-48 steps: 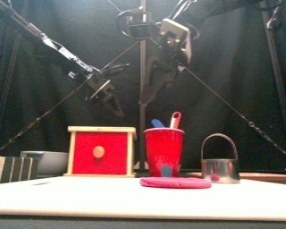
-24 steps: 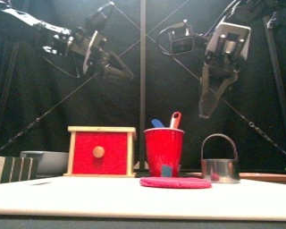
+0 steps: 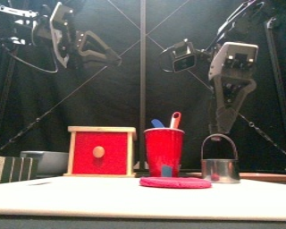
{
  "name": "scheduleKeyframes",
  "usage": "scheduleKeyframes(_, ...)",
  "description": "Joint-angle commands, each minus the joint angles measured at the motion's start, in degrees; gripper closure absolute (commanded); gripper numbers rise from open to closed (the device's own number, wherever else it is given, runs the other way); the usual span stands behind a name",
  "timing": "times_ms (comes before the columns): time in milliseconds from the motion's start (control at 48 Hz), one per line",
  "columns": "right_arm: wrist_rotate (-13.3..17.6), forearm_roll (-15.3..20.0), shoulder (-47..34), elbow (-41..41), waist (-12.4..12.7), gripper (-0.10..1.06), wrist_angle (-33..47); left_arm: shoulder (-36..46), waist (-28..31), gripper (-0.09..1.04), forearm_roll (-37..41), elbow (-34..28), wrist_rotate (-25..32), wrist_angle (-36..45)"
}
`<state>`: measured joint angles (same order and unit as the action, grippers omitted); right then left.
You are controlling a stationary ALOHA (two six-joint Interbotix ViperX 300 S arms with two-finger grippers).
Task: Get the cutter from the drawer then cut the dough then place the extra dough in the bowl
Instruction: Cut the dough
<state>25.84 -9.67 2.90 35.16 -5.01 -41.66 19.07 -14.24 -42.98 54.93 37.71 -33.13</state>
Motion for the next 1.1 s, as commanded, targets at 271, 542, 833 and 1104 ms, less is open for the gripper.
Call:
scheduleKeyframes(271,0.2,-2.1,-0.4,-2.5,1.3,0.19,-1.4,-1.2,-1.4,0.63,3.3,1.4,-2.3,-0.5)
scheduleKeyframes(542,0.7,-2.3,-0.4,-3.7,1.1,0.43,-1.6,-1.2,-1.4,0.63,3.1,3.6,-5.0,-0.4)
scheduleKeyframes(833,0.9,-1.6,-2.1,-11.1,-2.5,0.45,-2.4,0.2,-0.2,0.63,2.0,6.8,-6.9,-0.6)
scheduleKeyframes(1104,1.0,-1.1,-9.0,-18.1,-4.6,0.46,-6.0,4.0,0.9,0.63,1.9,9.3,-6.9,-1.0)
